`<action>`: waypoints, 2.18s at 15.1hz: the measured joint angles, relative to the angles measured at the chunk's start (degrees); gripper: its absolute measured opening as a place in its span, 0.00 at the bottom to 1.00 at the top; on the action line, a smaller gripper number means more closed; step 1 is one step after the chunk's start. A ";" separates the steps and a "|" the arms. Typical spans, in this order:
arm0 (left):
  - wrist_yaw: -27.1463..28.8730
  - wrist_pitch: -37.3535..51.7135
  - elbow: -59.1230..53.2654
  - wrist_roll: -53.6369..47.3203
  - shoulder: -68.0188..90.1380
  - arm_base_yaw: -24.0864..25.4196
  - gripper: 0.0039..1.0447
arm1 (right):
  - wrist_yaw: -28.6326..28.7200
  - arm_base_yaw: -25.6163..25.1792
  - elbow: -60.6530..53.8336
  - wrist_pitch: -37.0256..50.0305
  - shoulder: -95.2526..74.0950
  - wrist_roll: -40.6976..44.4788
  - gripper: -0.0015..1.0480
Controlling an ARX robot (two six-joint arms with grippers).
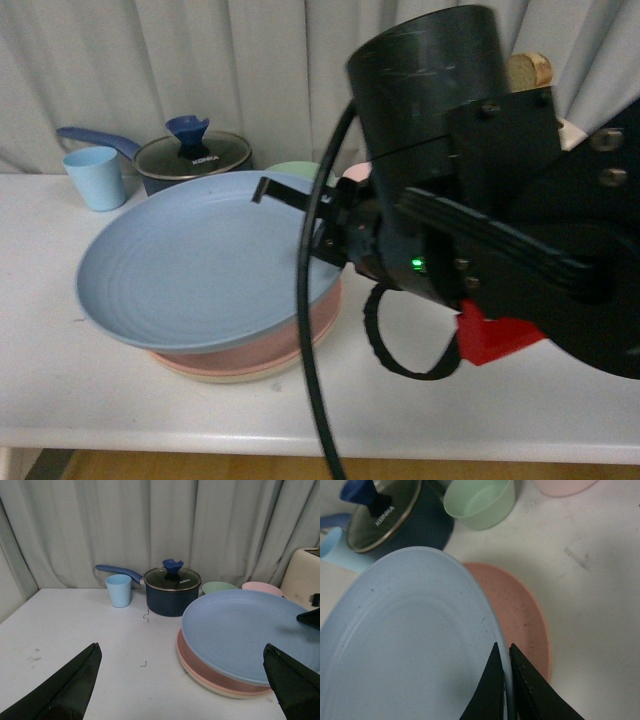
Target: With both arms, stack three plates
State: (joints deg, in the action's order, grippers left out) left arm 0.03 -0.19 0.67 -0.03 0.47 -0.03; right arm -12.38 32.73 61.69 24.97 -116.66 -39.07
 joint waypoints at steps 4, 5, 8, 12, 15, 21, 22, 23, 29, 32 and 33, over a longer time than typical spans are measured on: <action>0.00 0.00 0.00 0.00 0.00 0.00 0.94 | -3.69 0.96 9.25 -9.29 -7.87 -3.02 0.03; 0.02 0.00 0.00 0.00 0.00 0.00 0.94 | -4.31 0.96 10.88 -10.03 -8.76 -3.32 0.03; 0.00 0.00 0.00 0.00 0.00 0.00 0.94 | -5.05 0.61 16.02 -11.28 -11.02 -3.80 0.03; 0.00 0.00 0.00 0.00 0.00 0.00 0.94 | -5.97 -0.61 17.11 -12.00 -14.56 -3.93 0.03; 0.00 0.00 0.00 0.00 0.00 0.00 0.94 | -5.73 -1.25 18.12 -12.11 -15.39 -3.63 0.07; 0.00 0.00 0.00 0.00 0.00 0.00 0.94 | -0.09 -1.25 10.38 -7.69 -7.30 -4.61 0.73; 0.00 0.00 0.00 0.00 0.00 0.00 0.94 | 1.09 -1.31 7.65 -5.46 -3.91 -4.83 0.84; 0.00 0.00 0.00 0.00 0.00 0.00 0.94 | 2.49 -1.64 3.82 -3.91 0.66 -4.96 0.94; 0.00 0.00 0.00 0.02 0.00 0.00 0.94 | -4.04 -10.29 -23.61 17.31 33.62 10.58 0.73; -0.04 0.00 0.00 0.00 0.00 0.00 0.94 | 5.57 -26.95 -37.55 8.98 56.26 33.92 0.36; -0.02 0.00 0.00 0.00 0.00 0.00 0.94 | 10.78 -31.80 -40.85 8.00 61.57 36.30 0.24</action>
State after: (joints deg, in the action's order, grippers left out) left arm 0.01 -0.19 0.67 -0.03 0.47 -0.03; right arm -1.61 0.93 20.84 32.97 -55.09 -2.76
